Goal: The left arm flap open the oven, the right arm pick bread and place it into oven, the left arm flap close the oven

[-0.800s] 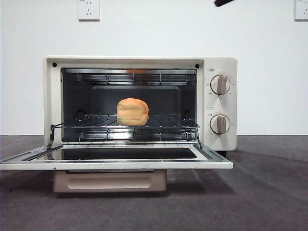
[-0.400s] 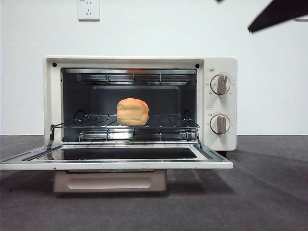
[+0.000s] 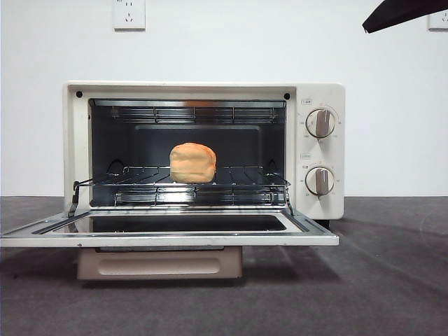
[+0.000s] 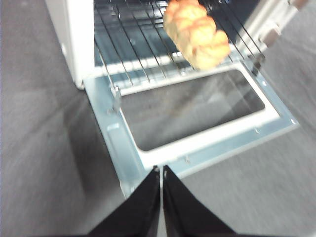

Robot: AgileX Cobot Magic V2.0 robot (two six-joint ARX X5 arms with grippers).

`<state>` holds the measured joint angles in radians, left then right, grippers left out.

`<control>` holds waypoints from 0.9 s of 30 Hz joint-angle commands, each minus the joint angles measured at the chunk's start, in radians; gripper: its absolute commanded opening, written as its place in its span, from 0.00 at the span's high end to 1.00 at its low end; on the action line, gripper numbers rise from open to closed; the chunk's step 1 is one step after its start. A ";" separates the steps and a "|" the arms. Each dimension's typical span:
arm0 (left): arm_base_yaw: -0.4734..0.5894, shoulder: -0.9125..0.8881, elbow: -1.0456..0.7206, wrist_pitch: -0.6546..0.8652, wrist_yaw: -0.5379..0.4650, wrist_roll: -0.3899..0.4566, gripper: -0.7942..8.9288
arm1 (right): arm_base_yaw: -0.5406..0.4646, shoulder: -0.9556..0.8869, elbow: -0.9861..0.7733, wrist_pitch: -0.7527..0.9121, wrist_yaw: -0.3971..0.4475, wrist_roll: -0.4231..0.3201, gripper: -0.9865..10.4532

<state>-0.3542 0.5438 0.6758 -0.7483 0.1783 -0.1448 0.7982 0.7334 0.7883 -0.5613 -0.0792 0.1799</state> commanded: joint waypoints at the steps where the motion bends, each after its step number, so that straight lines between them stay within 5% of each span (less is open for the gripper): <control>1: 0.021 0.051 -0.049 0.087 -0.003 -0.038 0.91 | 0.010 0.003 0.012 0.006 -0.003 0.003 0.55; 8: 0.134 0.196 -0.156 0.304 0.008 -0.113 0.91 | 0.010 0.003 0.012 0.006 -0.026 0.003 0.55; 16: 0.262 0.434 -0.169 0.443 0.150 -0.106 0.91 | 0.011 0.003 0.012 0.005 -0.030 0.003 0.55; 27: 0.289 0.713 -0.169 0.587 0.265 -0.077 0.91 | 0.011 0.003 0.012 0.005 -0.029 0.003 0.55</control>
<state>-0.0669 1.2354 0.5056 -0.1726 0.4343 -0.2436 0.7986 0.7334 0.7883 -0.5640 -0.1062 0.1799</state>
